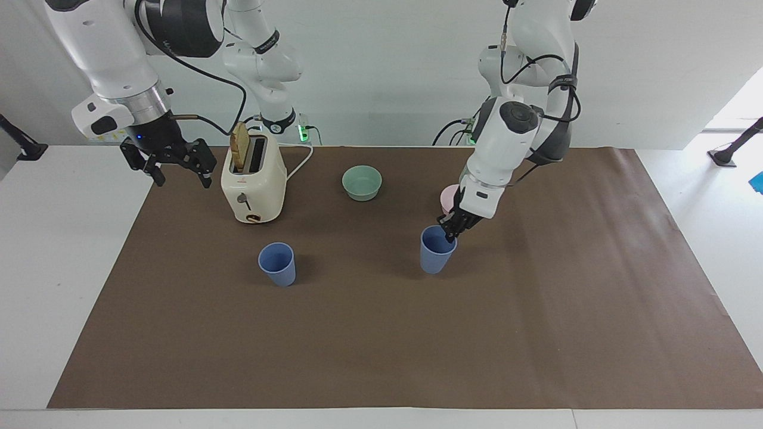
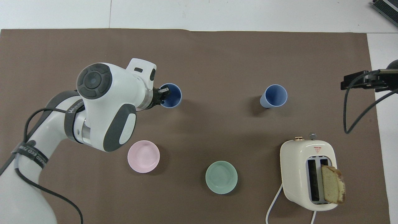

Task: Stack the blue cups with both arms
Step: 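Carry the blue cup with the left gripper toward the table center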

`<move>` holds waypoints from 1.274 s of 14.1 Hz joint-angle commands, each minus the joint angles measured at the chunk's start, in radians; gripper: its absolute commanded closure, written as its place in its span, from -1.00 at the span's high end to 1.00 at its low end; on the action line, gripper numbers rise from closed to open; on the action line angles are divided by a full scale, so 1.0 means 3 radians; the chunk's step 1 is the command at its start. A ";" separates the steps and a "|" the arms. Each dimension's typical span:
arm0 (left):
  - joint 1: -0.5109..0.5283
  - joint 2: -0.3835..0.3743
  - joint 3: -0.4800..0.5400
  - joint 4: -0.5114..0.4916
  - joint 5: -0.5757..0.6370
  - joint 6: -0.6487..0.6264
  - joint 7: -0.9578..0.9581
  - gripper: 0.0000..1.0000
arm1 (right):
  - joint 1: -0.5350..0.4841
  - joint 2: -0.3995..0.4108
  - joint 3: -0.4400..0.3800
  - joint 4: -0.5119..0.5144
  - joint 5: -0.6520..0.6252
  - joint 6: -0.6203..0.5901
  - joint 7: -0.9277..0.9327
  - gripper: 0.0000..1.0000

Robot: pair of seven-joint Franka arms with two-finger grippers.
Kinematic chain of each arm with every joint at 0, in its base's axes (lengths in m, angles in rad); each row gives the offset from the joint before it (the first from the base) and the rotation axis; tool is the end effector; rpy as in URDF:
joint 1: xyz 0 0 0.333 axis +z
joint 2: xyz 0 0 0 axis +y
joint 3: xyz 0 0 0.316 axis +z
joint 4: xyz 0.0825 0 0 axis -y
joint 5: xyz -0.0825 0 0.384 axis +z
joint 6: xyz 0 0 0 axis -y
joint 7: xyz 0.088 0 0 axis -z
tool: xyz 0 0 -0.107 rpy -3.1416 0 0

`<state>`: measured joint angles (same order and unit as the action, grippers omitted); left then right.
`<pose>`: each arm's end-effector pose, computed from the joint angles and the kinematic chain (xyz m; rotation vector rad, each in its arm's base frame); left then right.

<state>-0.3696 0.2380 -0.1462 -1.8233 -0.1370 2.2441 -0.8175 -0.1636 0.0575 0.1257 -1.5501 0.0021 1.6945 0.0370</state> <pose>0.5560 -0.3132 0.4252 2.8565 0.5562 0.0771 0.5836 -0.0241 0.6134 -3.1271 0.1182 -0.1368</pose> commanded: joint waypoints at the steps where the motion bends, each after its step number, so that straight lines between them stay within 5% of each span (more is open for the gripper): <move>1: -0.0169 0.0106 0.0058 0.0034 0.0007 0.0103 -0.0097 -1.00 | -0.0028 -0.0064 0.0011 -0.0069 0.0039 0.0002 -0.0042 1.00; 15: -0.0333 0.0250 0.0058 -0.0028 0.0145 0.0041 -0.0067 -1.00 | -0.0027 -0.0064 0.0011 -0.0069 0.0039 0.0017 -0.0042 1.00; 16: -0.0328 0.0250 0.0058 -0.0022 0.0150 0.0041 -0.0057 -0.46 | -0.0027 -0.0064 0.0011 -0.0074 0.0039 0.0017 -0.0042 1.00; 17: -0.0322 0.0250 0.0058 -0.0012 0.0160 0.0041 -0.0051 0.81 | -0.0027 -0.0069 0.0011 -0.0074 0.0039 0.0017 -0.0047 1.00; 18: -0.0322 0.0250 0.0063 0.0008 0.0251 0.0026 -0.0056 1.00 | -0.0027 -0.0069 0.0011 -0.0074 0.0039 0.0022 -0.0047 1.00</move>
<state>-0.4519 0.3126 -0.1436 -1.8272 -0.0976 2.2609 -0.8344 -0.1635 0.0575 0.1257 -1.5504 0.0021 1.6940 0.0370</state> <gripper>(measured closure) 0.749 0.000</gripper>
